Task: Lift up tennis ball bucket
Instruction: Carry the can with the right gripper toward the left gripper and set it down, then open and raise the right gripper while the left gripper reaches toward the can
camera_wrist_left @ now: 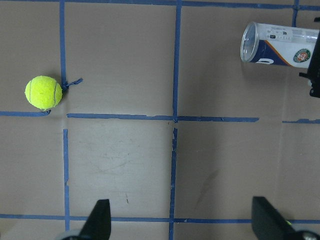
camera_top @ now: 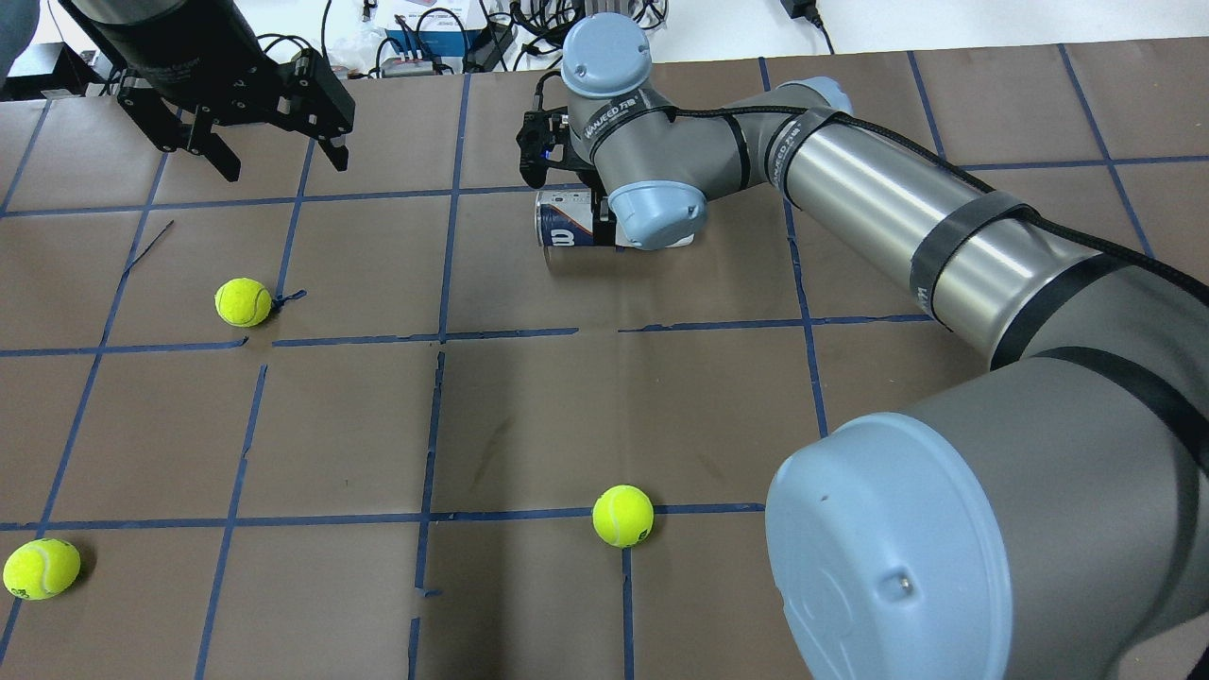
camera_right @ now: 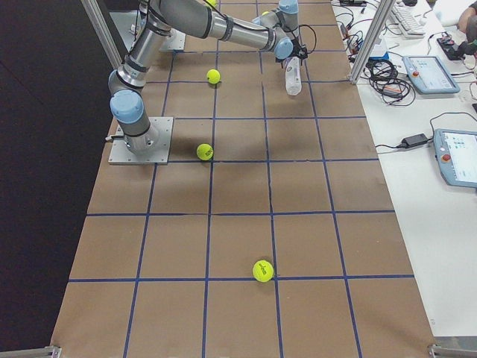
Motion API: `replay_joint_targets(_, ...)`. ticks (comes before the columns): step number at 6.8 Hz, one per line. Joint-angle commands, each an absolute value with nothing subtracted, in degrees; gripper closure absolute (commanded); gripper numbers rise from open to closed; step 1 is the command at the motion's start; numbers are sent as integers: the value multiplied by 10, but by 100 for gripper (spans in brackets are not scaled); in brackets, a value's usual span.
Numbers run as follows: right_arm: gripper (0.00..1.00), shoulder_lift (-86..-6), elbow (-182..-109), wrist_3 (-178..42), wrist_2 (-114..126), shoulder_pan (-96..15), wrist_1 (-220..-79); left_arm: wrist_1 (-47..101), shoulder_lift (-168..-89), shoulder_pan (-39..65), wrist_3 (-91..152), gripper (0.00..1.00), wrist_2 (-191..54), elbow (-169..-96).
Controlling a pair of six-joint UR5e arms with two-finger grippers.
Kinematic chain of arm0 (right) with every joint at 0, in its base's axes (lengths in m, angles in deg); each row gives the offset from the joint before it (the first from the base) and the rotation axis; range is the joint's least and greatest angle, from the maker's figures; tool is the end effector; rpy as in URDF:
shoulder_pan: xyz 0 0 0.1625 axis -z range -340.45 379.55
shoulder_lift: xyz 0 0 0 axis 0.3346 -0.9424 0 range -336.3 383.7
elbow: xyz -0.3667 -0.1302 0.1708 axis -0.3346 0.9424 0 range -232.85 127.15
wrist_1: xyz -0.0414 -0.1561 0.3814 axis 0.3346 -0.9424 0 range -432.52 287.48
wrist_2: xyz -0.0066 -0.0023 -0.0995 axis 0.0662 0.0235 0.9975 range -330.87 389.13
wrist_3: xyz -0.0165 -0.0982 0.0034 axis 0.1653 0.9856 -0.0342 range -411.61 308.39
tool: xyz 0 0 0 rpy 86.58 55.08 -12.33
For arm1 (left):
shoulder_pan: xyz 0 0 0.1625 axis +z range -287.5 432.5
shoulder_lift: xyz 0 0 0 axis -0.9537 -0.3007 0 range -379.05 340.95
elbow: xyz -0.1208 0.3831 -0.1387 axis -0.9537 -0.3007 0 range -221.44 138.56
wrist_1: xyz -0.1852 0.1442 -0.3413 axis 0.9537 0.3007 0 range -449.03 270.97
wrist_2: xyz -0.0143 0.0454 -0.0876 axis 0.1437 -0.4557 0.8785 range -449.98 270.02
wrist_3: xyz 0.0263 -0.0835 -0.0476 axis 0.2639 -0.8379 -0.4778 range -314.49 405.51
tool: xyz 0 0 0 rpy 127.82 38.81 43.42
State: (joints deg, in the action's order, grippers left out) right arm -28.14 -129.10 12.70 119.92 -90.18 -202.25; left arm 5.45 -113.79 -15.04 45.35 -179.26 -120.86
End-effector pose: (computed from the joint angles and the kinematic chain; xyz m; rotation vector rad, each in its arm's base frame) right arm 0.3747 -0.6541 0.2648 2.0098 -2.2348 0.3662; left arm -0.1118 -0.5326 0.5287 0.0711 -3.1284 0.0376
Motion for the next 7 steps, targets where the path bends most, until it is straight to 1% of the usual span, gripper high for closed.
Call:
replay_joint_targets(1,0,-327,-1292,10,1172,-880,-2032,54,-1139,-141,465,0,-1783,-1200)
replay_joint_targets(2,0,-350,-1292,-80,1174,-857,-2024,55,-1141,-122,490,0,-1751,-1206)
replay_joint_targets(3,0,-388,-1295,-104,1171,-832,-1969,56,-1154,-100,509,0,-1722,-1210)
replay_joint_targets(4,0,-426,-1297,-148,1150,-797,-1891,51,-1187,-99,523,0,-1693,-1218)
replay_joint_targets(5,0,-447,-1298,-157,1148,-776,-1839,9,-1232,-100,523,0,-1645,-1224)
replay_joint_targets(7,0,-489,-1301,-240,1149,-761,-1737,-72,-1318,-103,526,0,-1537,-1231)
